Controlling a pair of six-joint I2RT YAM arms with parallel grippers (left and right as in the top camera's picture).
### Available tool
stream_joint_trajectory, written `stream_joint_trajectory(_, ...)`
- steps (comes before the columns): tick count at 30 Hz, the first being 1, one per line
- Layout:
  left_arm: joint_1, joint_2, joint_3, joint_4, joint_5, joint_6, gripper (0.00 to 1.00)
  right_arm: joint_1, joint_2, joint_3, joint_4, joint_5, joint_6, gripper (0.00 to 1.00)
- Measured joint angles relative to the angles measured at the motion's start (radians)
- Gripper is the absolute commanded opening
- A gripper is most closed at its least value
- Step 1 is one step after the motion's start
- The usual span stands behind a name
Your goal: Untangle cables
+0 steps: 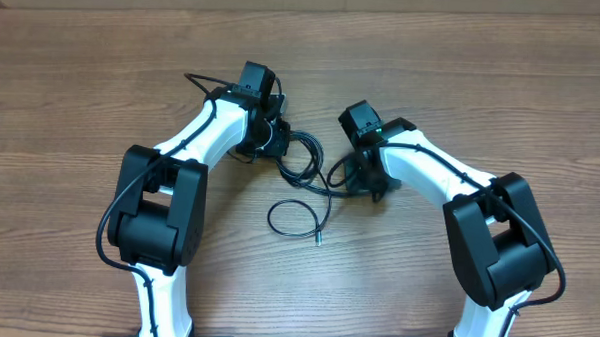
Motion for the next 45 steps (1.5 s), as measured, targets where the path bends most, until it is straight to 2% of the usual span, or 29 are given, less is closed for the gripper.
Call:
stream_joint_trajectory(4, 0.002, 0.0, 0.0, -0.013, -0.043, -0.023, 0.22, 0.0, 0.0, 0.001, -0.061, 0.0, 0.043, 0.18)
stream_joint_trajectory(6, 0.01, 0.0, 0.0, -0.021, -0.053, -0.03, 0.31, -0.001, 0.0, 0.002, -0.086, 0.0, 0.076, 0.2)
stream_joint_trajectory(9, 0.037, -0.003, 0.0, -0.027, -0.066, -0.039, 0.4, -0.002, 0.0, 0.001, -0.107, -0.014, 0.102, 0.29)
stream_joint_trajectory(11, 0.073, -0.005, 0.0, -0.03, -0.073, -0.049, 0.55, -0.008, 0.0, -0.001, -0.116, -0.035, 0.116, 0.33)
stream_joint_trajectory(13, 0.097, -0.009, 0.0, -0.03, -0.077, -0.054, 0.66, -0.016, 0.0, -0.001, -0.119, -0.043, 0.121, 0.46)
stream_joint_trajectory(16, 0.108, -0.01, 0.001, -0.031, -0.085, -0.056, 0.7, -0.018, 0.0, -0.002, -0.149, -0.051, 0.117, 0.58)
stream_joint_trajectory(18, 0.11, -0.011, 0.001, -0.032, -0.085, -0.056, 0.73, -0.019, 0.001, -0.004, -0.184, -0.072, 0.115, 0.7)
stream_joint_trajectory(19, 0.111, -0.011, 0.001, -0.033, -0.084, -0.056, 0.73, -0.019, 0.003, -0.005, -0.196, -0.078, 0.114, 0.71)
stream_joint_trajectory(21, 0.114, -0.012, 0.001, -0.032, -0.075, -0.056, 0.69, -0.023, 0.012, 0.004, -0.237, -0.092, 0.109, 0.72)
stream_joint_trajectory(23, 0.118, -0.012, 0.001, -0.029, -0.053, -0.045, 0.59, -0.03, 0.039, 0.041, -0.314, -0.097, 0.089, 0.72)
stream_joint_trajectory(26, 0.121, -0.012, 0.001, -0.025, -0.006, -0.018, 0.56, -0.037, 0.085, 0.127, -0.433, -0.089, 0.062, 0.73)
stream_joint_trajectory(27, 0.121, -0.012, 0.001, -0.023, 0.004, -0.015, 0.49, -0.039, 0.095, 0.179, -0.472, -0.085, 0.055, 0.74)
stream_joint_trajectory(28, 0.121, -0.012, 0.001, -0.022, 0.008, -0.014, 0.38, -0.039, 0.096, 0.221, -0.487, -0.087, 0.051, 0.75)
stream_joint_trajectory(29, 0.121, -0.012, 0.001, -0.022, 0.015, -0.009, 0.33, -0.04, 0.097, 0.273, -0.495, -0.098, 0.047, 0.76)
stream_joint_trajectory(31, 0.121, -0.012, 0.001, -0.02, 0.026, 0.001, 0.23, -0.041, 0.097, 0.363, -0.459, -0.179, 0.009, 0.77)
stream_joint_trajectory(32, 0.121, -0.012, 0.001, -0.018, 0.031, 0.005, 0.21, -0.041, 0.097, 0.377, -0.441, -0.212, -0.007, 0.77)
stream_joint_trajectory(37, 0.121, -0.012, 0.001, -0.018, 0.056, 0.013, 0.05, -0.04, 0.097, 0.378, -0.324, -0.414, -0.065, 0.77)
stream_joint_trajectory(43, 0.121, -0.012, 0.001, -0.009, 0.094, 0.049, 0.04, -0.04, 0.097, 0.378, -0.305, -0.486, -0.078, 0.74)
stream_joint_trajectory(45, 0.121, -0.012, 0.001, -0.005, 0.126, 0.074, 0.04, -0.041, 0.097, 0.378, -0.29, -0.492, -0.074, 0.68)
